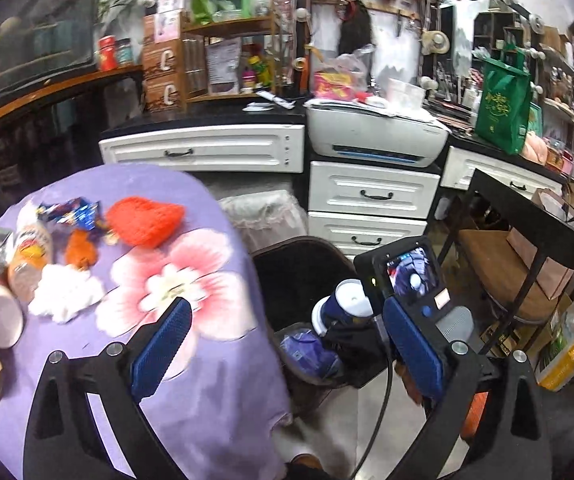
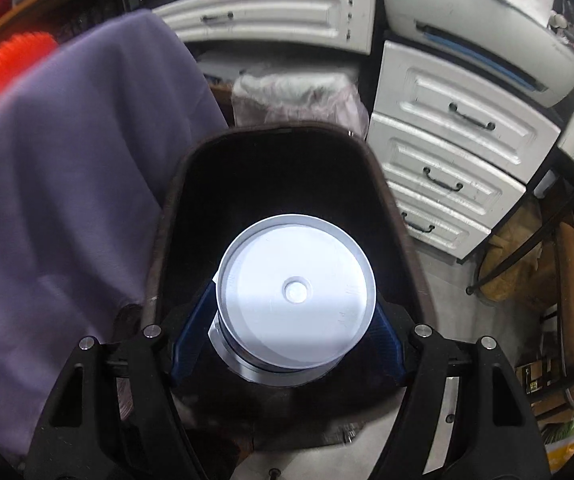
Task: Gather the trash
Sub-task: 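Lower the blue cup into the black bin and open the right tool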
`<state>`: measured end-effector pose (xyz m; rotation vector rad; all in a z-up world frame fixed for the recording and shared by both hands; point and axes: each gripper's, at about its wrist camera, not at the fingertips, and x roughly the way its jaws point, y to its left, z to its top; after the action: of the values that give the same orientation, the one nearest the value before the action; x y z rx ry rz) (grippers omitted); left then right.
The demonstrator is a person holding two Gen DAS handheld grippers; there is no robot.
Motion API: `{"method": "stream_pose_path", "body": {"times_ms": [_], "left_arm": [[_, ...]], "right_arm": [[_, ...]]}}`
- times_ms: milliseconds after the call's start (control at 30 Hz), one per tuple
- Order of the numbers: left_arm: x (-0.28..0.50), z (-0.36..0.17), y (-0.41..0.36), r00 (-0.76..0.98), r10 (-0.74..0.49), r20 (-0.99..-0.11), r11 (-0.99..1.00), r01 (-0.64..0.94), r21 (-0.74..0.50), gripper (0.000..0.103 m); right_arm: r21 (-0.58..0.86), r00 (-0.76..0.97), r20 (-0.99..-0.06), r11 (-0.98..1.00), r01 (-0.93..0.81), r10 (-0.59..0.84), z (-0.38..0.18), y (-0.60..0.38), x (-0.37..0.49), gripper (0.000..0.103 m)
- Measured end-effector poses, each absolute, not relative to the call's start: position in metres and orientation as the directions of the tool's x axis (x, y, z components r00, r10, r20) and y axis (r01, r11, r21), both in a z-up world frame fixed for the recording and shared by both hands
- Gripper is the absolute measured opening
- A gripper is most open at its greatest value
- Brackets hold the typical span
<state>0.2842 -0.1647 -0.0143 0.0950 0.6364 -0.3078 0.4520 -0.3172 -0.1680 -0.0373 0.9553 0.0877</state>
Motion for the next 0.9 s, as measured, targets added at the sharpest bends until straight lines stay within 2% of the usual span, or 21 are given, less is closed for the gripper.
{"method": "stream_pose_path", "body": {"times_ms": [200,300,433,900], "left_arm": [[0.276,-0.011,-0.139,0.770,-0.224,-0.597,0.961,0.278,-0.003,0.096],[0.272,-0.010,-0.127,0.773,-0.219,-0.596,0.965,0.261,-0.015,0.096],[0.268,-0.010,-0.119,0.773,-0.221,-0.594,0.967,0.253,-0.031,0.096],[0.248,-0.007,-0.048,0.799,-0.118,-0.590,0.991,0.135,-0.016,0.097]], "right_arm": [[-0.024,0.521,-0.853,0.999,-0.044,0.002,-0.196,-0.318,0.470,0.073],[-0.016,0.504,-0.864,0.999,-0.032,0.002,-0.200,-0.317,0.472,0.085],[-0.039,0.526,-0.851,0.998,-0.040,-0.012,-0.194,-0.311,0.467,0.085],[0.031,0.678,-0.730,0.996,-0.088,0.083,-0.110,-0.296,0.397,0.085]]}}
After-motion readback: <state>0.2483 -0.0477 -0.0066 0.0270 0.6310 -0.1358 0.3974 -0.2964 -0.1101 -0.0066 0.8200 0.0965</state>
